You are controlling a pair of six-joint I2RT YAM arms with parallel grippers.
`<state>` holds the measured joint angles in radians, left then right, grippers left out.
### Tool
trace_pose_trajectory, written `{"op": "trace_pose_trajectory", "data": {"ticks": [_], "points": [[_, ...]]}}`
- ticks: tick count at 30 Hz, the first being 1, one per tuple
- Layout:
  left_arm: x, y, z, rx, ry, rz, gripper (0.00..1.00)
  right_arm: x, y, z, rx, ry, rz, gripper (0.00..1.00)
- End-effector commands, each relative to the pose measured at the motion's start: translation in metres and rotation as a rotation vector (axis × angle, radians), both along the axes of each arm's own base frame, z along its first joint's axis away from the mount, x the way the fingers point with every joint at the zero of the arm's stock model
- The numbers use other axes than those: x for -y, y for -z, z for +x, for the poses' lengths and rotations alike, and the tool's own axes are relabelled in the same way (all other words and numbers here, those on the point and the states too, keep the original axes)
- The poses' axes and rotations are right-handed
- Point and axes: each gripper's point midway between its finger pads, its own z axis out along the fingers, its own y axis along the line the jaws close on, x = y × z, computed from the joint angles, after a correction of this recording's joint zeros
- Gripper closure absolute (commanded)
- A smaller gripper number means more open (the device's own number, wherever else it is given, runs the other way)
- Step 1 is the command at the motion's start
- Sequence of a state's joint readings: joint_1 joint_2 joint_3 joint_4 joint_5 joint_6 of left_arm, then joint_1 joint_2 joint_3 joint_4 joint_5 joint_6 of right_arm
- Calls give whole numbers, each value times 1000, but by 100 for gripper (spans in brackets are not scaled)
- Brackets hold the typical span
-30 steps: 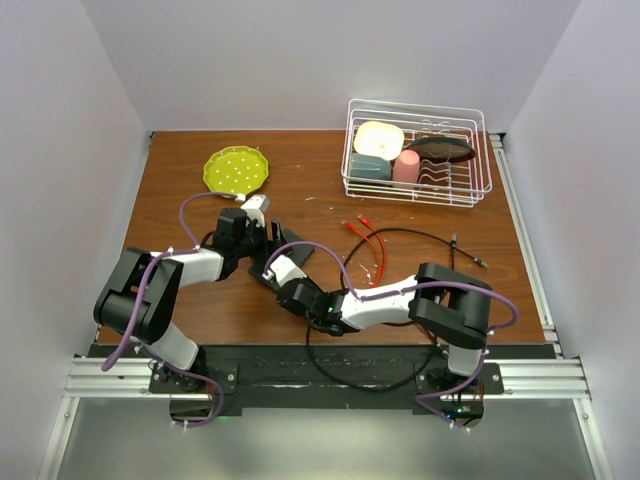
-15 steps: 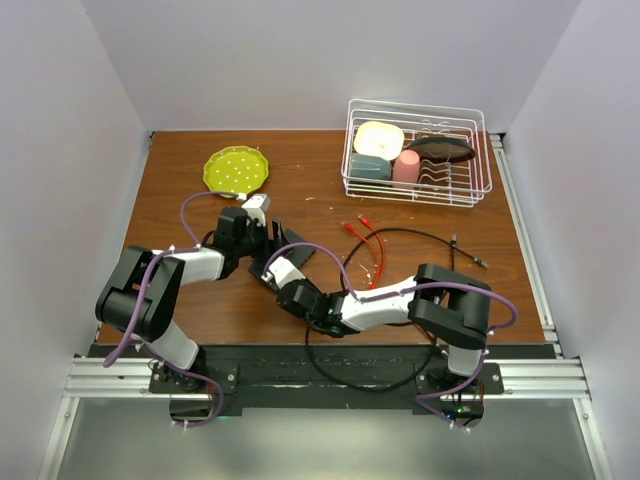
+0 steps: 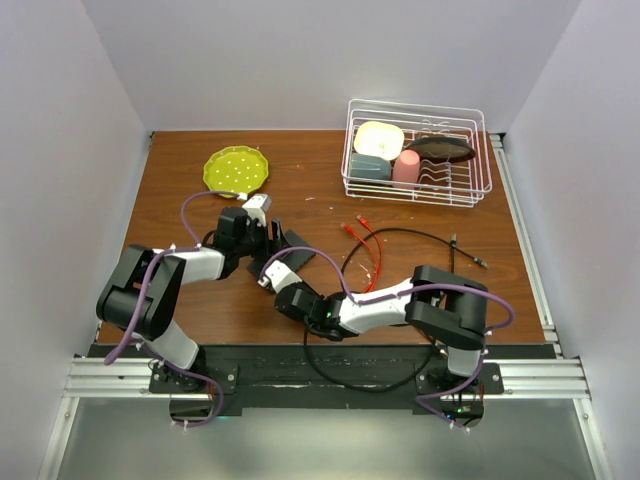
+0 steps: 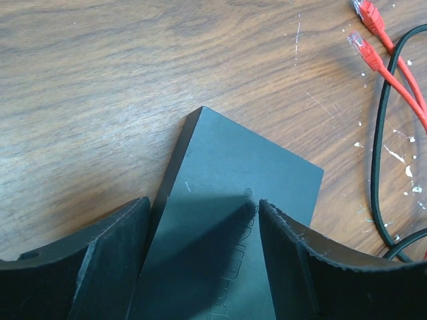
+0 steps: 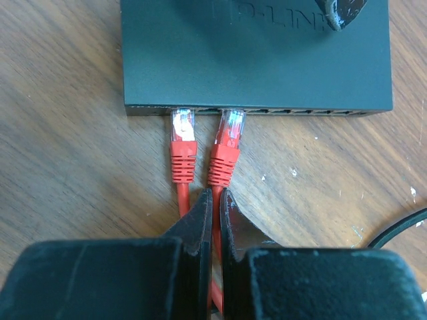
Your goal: Insert the plug into the switch port
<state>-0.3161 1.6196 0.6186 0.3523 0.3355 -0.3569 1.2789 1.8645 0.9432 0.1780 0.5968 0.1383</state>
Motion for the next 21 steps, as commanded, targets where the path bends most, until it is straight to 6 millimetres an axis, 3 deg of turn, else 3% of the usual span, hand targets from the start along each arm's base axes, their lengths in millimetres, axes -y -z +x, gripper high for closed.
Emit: {"op": "trace_pose_trajectory", "data": {"ticks": [1,7,15,21], "points": [[0,43,-46,-217,64,28,32,-22,-8,4,35,-27,52,100],[4,43,-47,-216,84,19,37,-22,-12,0,40,-72,54,100],[6,42,-49,-210,101,13,39,-29,-39,-9,57,-200,88,100],[7,41,-49,-207,102,10,39,-35,-44,-20,-2,-318,125,100]]}}
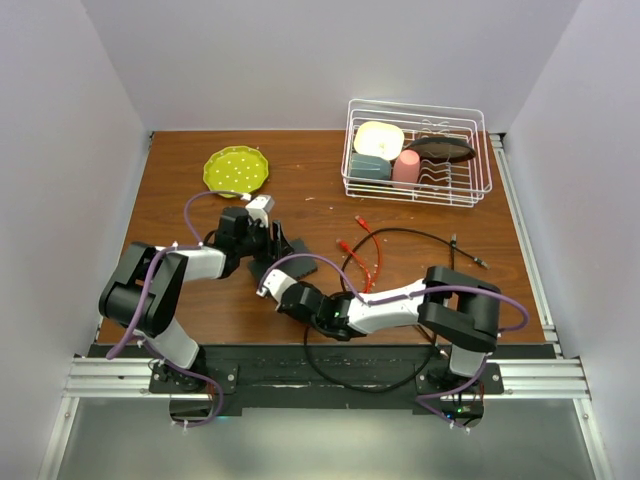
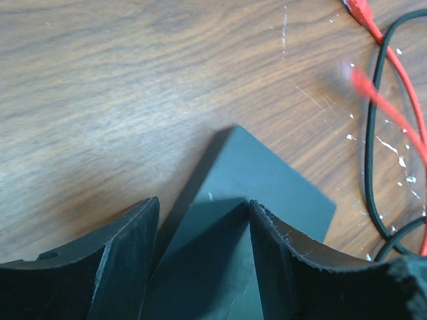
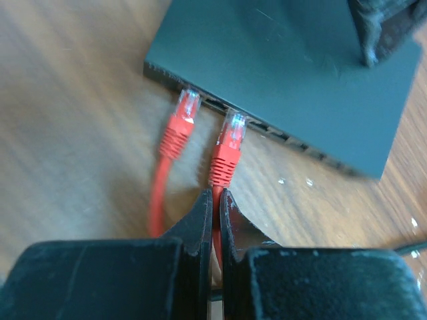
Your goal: Insert the plug into the switch port
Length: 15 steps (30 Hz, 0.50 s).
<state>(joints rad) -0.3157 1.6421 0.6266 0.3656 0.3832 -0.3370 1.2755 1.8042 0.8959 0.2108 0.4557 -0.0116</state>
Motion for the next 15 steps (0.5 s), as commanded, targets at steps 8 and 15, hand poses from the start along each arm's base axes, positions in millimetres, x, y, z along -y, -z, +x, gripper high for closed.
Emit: {"op": "trace_pose_trajectory", "data": {"ticks": [8,15], "points": [[3,39,-50,-213,73,21,40,-16,-29,16,-2,-2,133,100],[6,36,-57,-241,80,3,45,-4,-23,37,24,230,155,100]]}}
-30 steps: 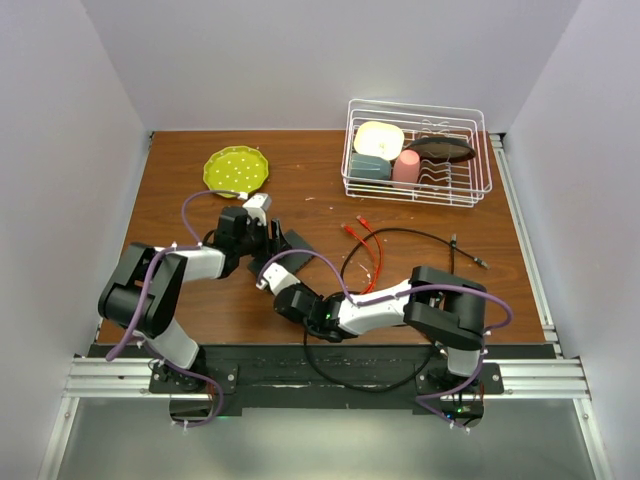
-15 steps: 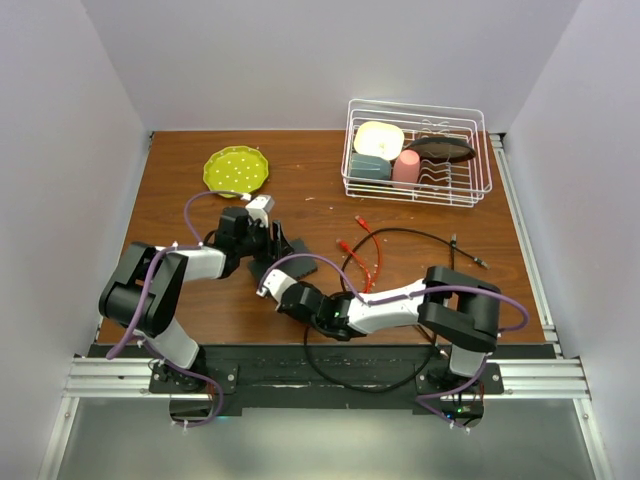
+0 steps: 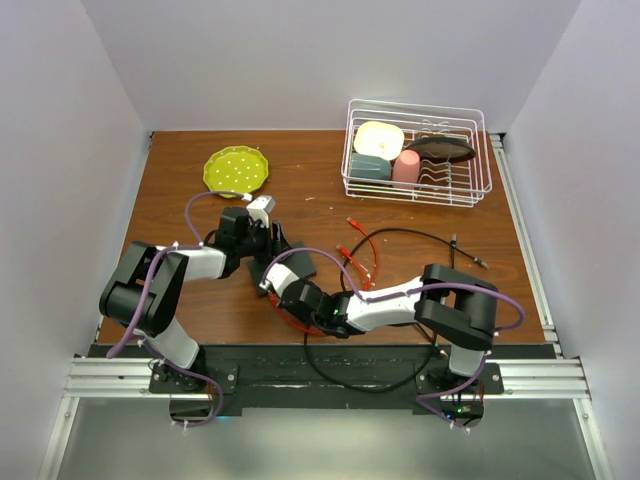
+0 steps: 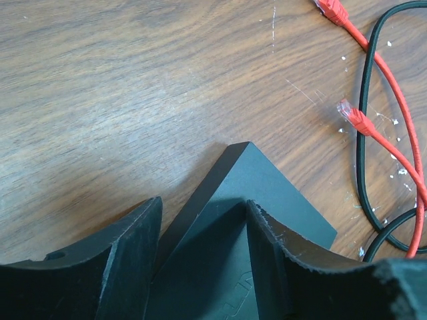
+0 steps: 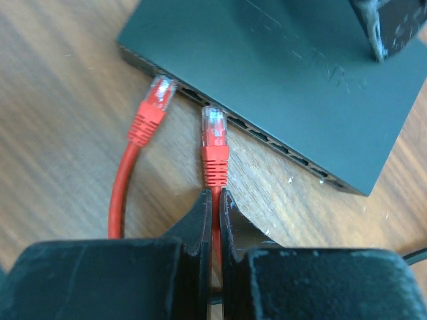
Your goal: Insert the plug into the switch port
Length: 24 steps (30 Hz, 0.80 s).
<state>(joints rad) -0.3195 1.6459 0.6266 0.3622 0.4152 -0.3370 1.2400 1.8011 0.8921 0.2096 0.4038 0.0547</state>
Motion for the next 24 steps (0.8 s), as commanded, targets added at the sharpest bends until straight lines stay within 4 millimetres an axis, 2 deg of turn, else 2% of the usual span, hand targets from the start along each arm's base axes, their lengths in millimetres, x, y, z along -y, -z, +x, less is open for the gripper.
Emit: {"op": "trace_pose_trajectory", "data": {"ticks": [1,9,17,24], "points": [[2,35,-53,-229,55,19,45,-7,-27,33,78,221,116,100],[2,40,-67,-288,30,28,48,-10,-44,42,86,328,214,100],[-5,40,-70,-297,-29,45,49,-12,-59,29,54,373,335,100],[-11,36,-67,-272,-86,47,46,-6,-59,19,7,441,404,100]]}}
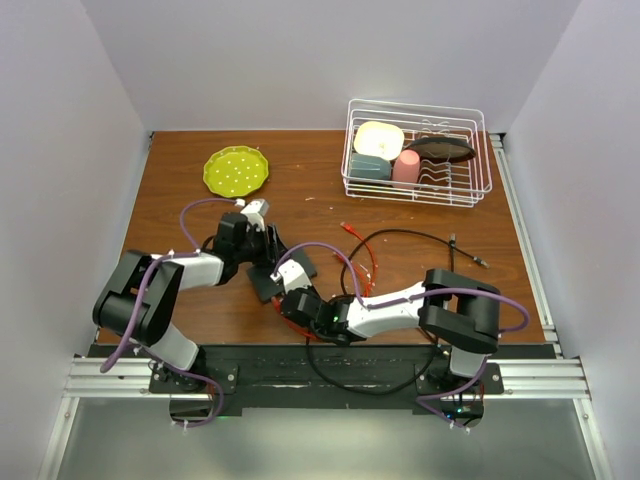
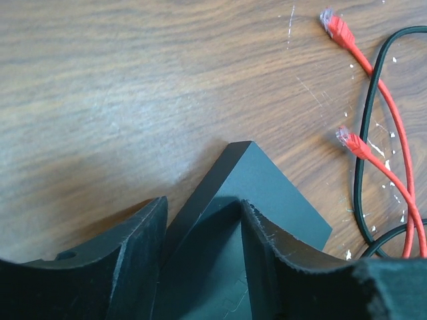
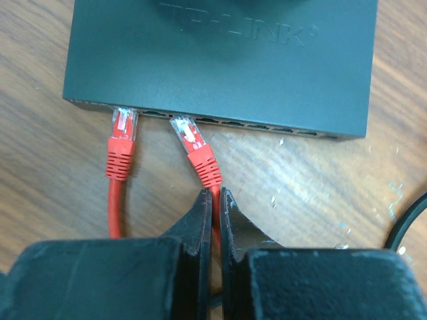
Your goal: Insert the plug into the switch port
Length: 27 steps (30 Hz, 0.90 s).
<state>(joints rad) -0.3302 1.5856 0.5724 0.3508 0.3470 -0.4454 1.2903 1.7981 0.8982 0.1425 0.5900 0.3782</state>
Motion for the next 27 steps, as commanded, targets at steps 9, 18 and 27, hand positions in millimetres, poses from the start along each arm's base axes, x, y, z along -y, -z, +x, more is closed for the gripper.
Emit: {"op": "trace_pose_trajectory", "data": {"ticks": [9,18,27], "points": [[-20,14,-46,-130,-99,74,39,-14,-46,21,17,233,286,100],[-17,13,-46,-117,-88,52,37,-30,-44,16,1,140,288,100],[-11,25,-56,-158,-51,30,44,-39,-36,12,23,28,246,100]]}}
